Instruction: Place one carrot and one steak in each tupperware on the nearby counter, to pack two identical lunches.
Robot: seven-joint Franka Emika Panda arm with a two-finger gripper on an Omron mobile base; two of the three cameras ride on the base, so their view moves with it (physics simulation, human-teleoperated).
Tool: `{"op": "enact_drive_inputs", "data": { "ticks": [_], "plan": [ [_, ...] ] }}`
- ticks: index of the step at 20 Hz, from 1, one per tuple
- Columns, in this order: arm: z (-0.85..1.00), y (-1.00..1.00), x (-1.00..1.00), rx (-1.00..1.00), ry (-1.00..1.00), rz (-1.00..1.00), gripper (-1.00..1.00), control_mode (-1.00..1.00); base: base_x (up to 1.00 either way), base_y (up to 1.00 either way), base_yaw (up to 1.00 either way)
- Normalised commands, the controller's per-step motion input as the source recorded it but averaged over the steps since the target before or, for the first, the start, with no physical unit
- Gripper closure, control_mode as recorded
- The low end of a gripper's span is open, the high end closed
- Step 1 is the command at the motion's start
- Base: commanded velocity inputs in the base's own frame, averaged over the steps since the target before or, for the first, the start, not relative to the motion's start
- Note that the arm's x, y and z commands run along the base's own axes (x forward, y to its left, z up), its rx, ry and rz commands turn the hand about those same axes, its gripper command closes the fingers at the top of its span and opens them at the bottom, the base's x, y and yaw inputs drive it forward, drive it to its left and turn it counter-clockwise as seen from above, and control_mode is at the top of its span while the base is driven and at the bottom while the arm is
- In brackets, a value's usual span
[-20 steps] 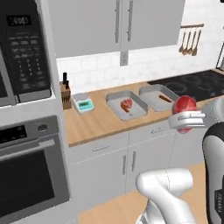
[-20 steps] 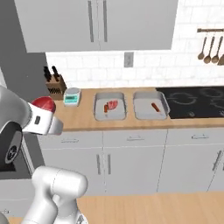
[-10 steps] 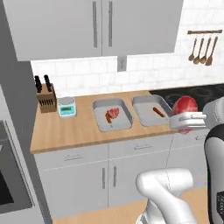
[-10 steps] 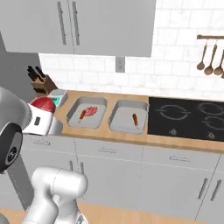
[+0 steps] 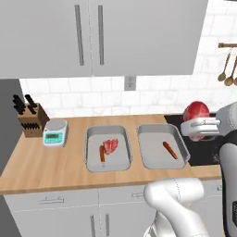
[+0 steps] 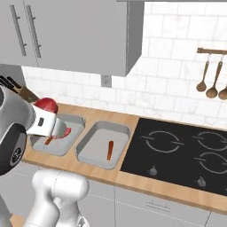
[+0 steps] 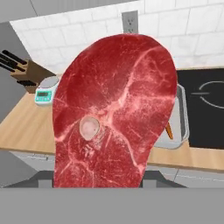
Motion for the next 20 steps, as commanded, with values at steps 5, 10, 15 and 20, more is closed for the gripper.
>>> {"op": "enact_drive_inputs", "data": {
  "ticks": [5, 10, 15, 20],
  "plan": [
    [-0.38, -0.03, 0.47, 0.00, 0.03, 0.12, 1.00, -1.00, 0.12, 0.00, 0.03],
    [-0.80, -0.22, 0.55, 0.00, 0.12, 0.03, 1.00, -1.00, 0.00, 0.00, 0.00],
    [-0.86, 0.00, 0.65, -0.11, 0.06, -0.11, 1.00, -1.00, 0.00, 0.00, 0.00],
    [-0.41, -0.22, 0.66, -0.03, 0.27, -0.03, 1.00, -1.00, 0.00, 0.00, 0.00]
  ]
}}
